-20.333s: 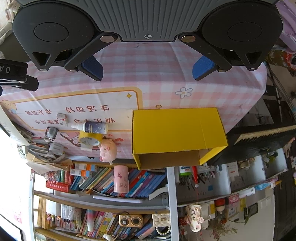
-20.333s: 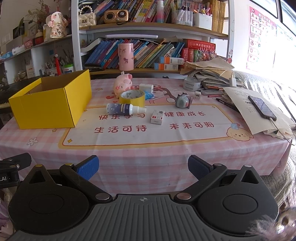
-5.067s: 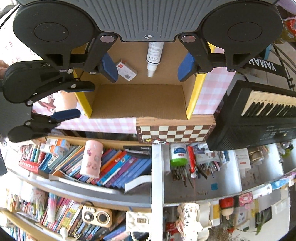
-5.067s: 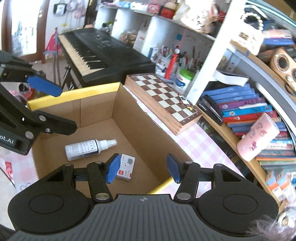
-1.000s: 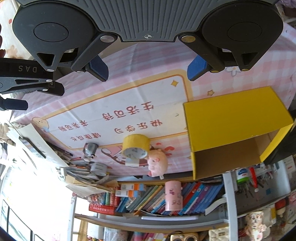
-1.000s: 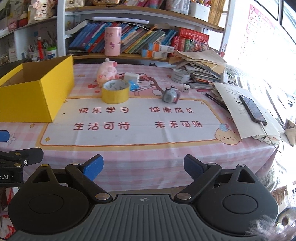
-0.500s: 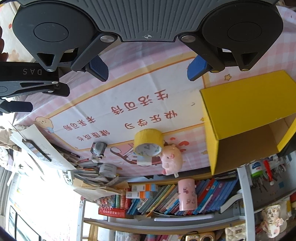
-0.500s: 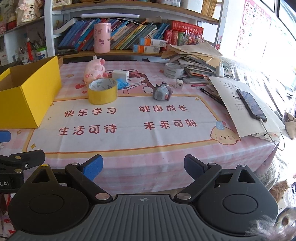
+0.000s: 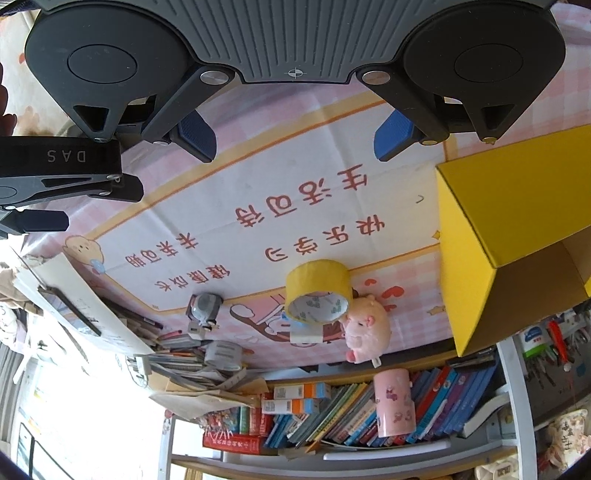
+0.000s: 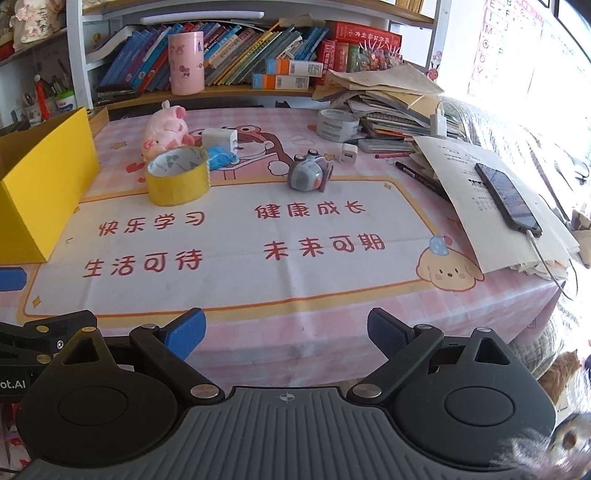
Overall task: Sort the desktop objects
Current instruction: 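Move both open tools toward the yellow tape roll and grey toy truck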
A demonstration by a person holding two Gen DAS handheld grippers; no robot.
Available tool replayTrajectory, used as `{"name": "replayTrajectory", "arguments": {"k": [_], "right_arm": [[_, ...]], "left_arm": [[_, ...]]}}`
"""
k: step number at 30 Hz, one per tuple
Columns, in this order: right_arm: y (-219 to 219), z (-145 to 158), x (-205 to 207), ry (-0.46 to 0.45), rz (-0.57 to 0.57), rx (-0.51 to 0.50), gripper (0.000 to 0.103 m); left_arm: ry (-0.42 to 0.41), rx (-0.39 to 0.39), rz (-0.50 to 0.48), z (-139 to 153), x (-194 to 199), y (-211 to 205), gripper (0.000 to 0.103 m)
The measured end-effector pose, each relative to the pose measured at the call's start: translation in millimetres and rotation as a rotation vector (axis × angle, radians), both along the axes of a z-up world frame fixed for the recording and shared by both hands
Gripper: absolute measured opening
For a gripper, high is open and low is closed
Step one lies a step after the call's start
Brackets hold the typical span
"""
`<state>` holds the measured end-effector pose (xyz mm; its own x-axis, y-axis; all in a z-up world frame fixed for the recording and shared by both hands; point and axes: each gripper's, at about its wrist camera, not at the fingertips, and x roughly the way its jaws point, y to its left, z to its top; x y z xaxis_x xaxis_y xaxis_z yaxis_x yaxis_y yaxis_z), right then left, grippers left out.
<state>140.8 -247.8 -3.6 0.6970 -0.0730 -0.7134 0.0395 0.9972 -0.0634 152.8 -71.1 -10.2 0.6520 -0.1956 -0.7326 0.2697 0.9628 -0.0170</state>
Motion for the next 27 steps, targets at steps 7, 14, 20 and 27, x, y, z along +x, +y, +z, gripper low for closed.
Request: {"name": "replayTrajectory", "arguments": {"k": [7, 14, 20, 27], "right_arm": [[-16.2, -0.9, 30.5, 0.020, 0.033, 0.000, 0.094], [-37.3, -0.5, 63.1, 0.027, 0.072, 0.012, 0.094], [-54.8, -0.8, 89.2, 0.029, 0.124, 0.019, 0.094], [-74.6, -5.6, 118.7, 0.025, 0.164, 0.038, 0.094]], "left_arm": [[0.018, -0.014, 0.058, -3.4, 25.2, -12.3, 0.095], [0.029, -0.021, 0.129, -1.8, 49.1, -28.9, 0.095], [0.029, -0.011, 0.189, -2.6, 66.7, -45.9, 0.095], [0.009, 0.012, 0.268, -3.8, 89.1, -58.0, 0.095]]}}
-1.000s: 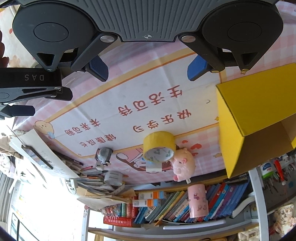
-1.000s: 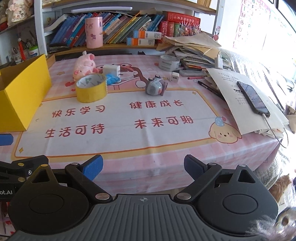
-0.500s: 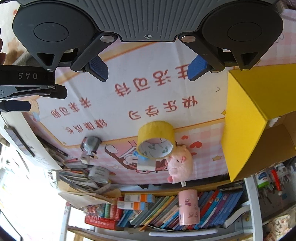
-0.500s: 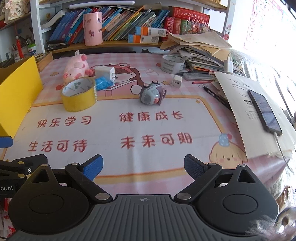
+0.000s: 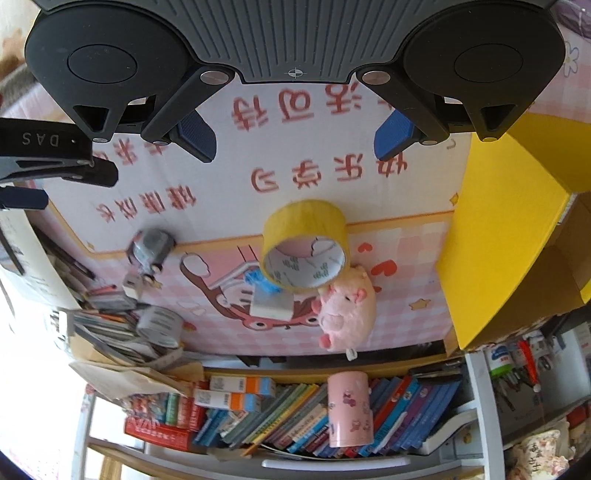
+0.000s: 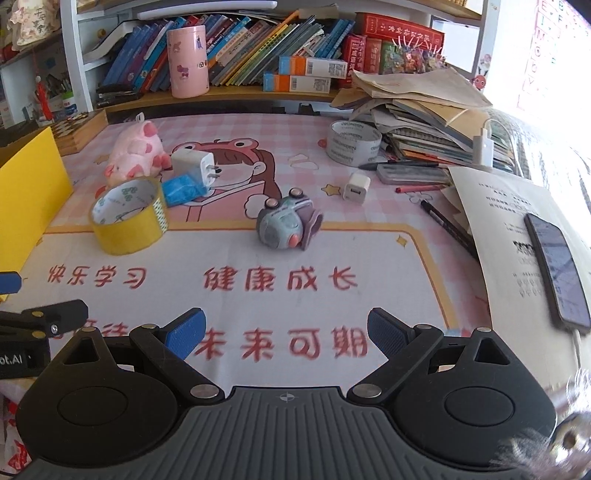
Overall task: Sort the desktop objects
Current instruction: 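Move both open tools toward the yellow tape roll and grey toy truck, then close the left tool on the yellow tape roll while the right tool grasps the grey toy truck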
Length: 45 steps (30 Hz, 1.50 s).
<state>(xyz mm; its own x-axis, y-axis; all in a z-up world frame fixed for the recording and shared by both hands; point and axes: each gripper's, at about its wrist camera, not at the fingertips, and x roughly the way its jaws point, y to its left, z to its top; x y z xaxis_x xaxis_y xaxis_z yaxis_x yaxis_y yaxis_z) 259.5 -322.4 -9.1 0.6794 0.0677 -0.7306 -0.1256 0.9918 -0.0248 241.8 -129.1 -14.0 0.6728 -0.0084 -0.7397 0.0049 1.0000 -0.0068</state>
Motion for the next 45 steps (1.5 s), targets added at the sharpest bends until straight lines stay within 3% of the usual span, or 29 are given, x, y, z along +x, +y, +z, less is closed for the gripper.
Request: {"name": "replayTrajectory", "arguments": {"k": [12, 25, 36, 41, 45], "right_arm": [[-7.2, -11.7, 56.5, -0.033, 0.121, -0.015, 0.094], [-4.1, -29.6, 105.5, 0.004, 0.196, -0.009, 0.099], [1.0, -42.1, 131.9, 0.024, 0.253, -0.022, 0.099], [-1.2, -43.7, 137.5, 0.045, 0.266, 0.007, 0.095], [0.5, -44.1, 138.6, 0.054, 0.279, 0.007, 0.084]], "left_arm": [[-0.004, 0.022, 0.077, -12.9, 47.1, -2.6, 0.095], [0.007, 0.051, 0.088, -29.6, 102.4, -3.6, 0.095], [0.027, 0.077, 0.081, -42.2, 126.9, -8.0, 0.095], [0.034, 0.066, 0.087, -45.2, 131.4, -5.9, 0.095], [0.042, 0.064, 0.090, -47.4, 133.9, -5.3, 0.095]]}}
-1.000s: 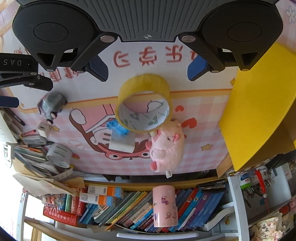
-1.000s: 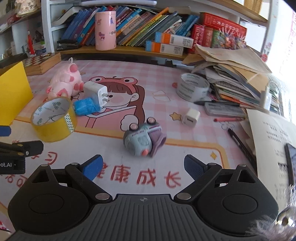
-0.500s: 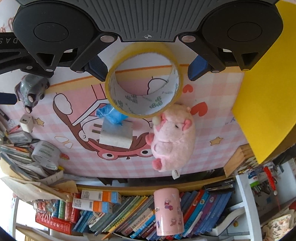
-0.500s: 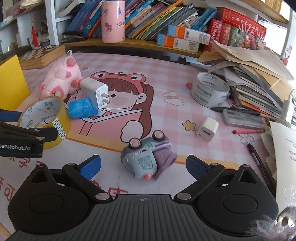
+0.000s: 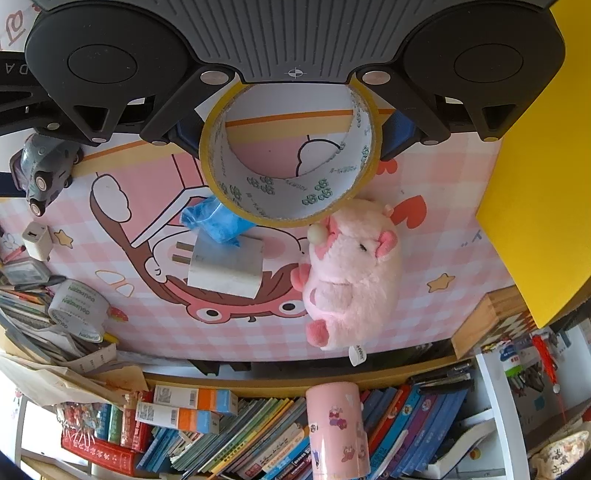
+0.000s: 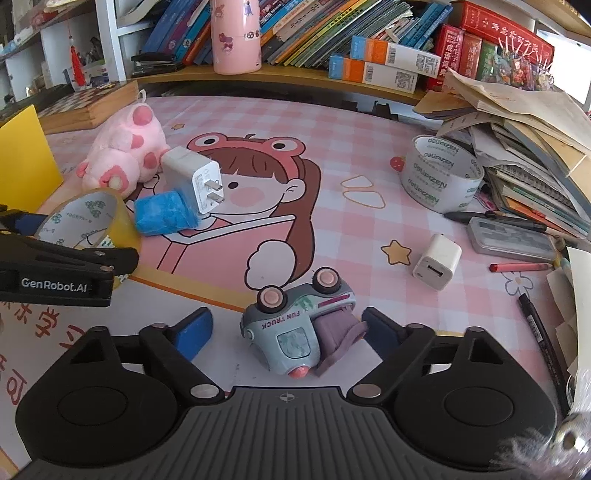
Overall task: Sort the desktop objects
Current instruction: 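Close the left tool on the yellow tape roll while the right tool grasps the grey toy truck, then lift and carry the tape roll and toy truck with both tools toward the yellow box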
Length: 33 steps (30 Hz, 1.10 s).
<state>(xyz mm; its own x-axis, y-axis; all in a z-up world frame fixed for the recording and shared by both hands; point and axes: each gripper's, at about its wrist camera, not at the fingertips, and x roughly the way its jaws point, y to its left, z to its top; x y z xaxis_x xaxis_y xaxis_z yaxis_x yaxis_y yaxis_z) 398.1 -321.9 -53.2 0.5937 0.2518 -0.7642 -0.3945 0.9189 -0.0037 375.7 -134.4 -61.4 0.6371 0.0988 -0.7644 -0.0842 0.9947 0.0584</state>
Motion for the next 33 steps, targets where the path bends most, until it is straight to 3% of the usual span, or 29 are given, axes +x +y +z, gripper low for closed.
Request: {"name": "replayTrajectory", "arguments": {"k": [6, 9, 12, 18, 33], "right_arm": [[-2.3, -1.6, 2.0, 0.000, -0.007, 0.000, 0.076], [-2.3, -0.9, 1.9, -0.009, -0.004, 0.000, 0.065], [-1.1, 0.5, 2.8, -0.004, -0.004, -0.005, 0.064], [-0.9, 7.7, -2.1, -0.018, -0.007, 0.012, 0.064], [-1.6, 43.5, -35.1, -0.048, -0.014, 0.100, 0.064]], "left_arm": [[0.006, -0.027, 0.011, -4.7, 0.3, 3.1, 0.095], [0.002, -0.040, 0.022, -5.1, -1.8, 4.1, 0.095], [0.003, -0.041, 0.020, -2.0, -4.1, 2.3, 0.087], [0.002, -0.067, 0.026, 6.7, -14.9, 5.5, 0.087], [-0.094, -0.162, 0.101, 53.6, -79.5, 28.7, 0.087]]}}
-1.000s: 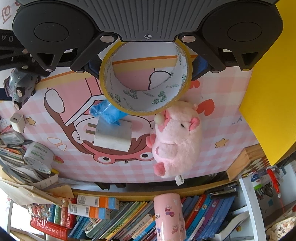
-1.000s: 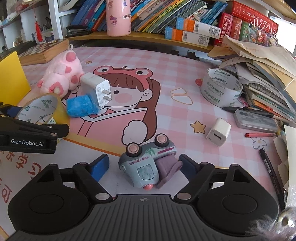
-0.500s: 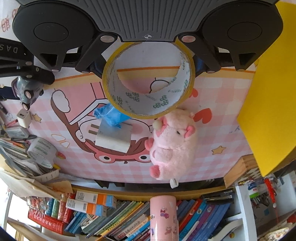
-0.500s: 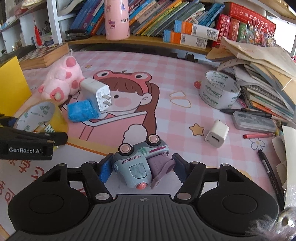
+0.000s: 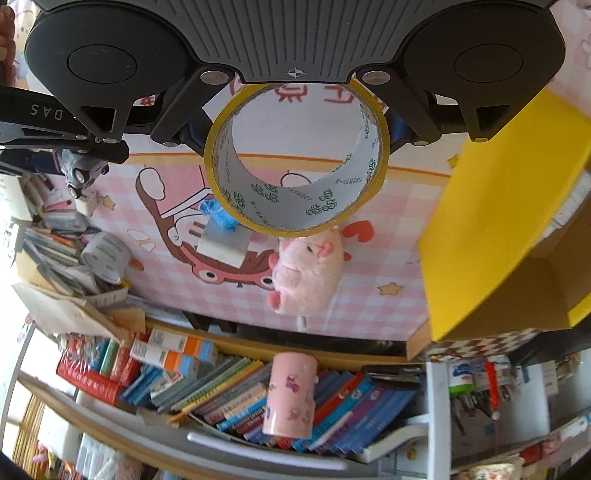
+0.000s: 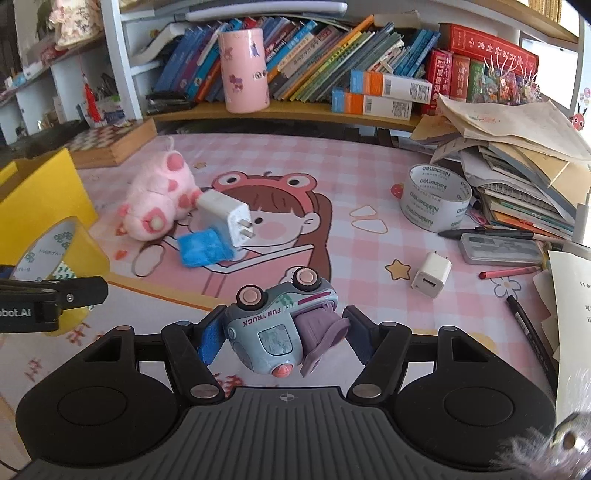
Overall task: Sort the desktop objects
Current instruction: 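Lift and carry the tape roll and toy truck with both tools toward the yellow box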
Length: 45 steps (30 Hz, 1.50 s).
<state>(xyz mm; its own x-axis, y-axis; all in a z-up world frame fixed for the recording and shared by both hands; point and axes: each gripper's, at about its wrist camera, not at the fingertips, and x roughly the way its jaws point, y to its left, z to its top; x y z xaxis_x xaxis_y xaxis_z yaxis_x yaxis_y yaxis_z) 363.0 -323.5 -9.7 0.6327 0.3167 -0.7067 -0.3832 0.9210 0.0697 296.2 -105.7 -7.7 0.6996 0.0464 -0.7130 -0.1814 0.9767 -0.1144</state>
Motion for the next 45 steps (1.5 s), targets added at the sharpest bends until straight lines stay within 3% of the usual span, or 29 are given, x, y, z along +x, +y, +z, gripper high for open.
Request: {"name": "replayTrajectory", "arguments": {"k": [13, 18, 30, 45], "right_arm": [[7.7, 25.5, -55.3, -0.021, 0.021, 0.049, 0.064], [24.4, 29.1, -78.5, -0.024, 0.032, 0.040, 0.064], [63.9, 35.4, -122.6, -0.035, -0.073, 0.048, 0.064], [125.6, 34.4, -190.5, -0.029, -0.110, -0.008, 0.064]], "left_arm": [[-0.065, -0.028, 0.017, 24.8, -60.6, 14.7, 0.087], [-0.073, -0.037, -0.019, 28.1, -78.0, 23.6, 0.087], [-0.092, -0.023, -0.136, 31.6, -113.7, 64.3, 0.087], [-0.092, -0.051, -0.196, 30.6, -165.9, 121.5, 0.087]]}}
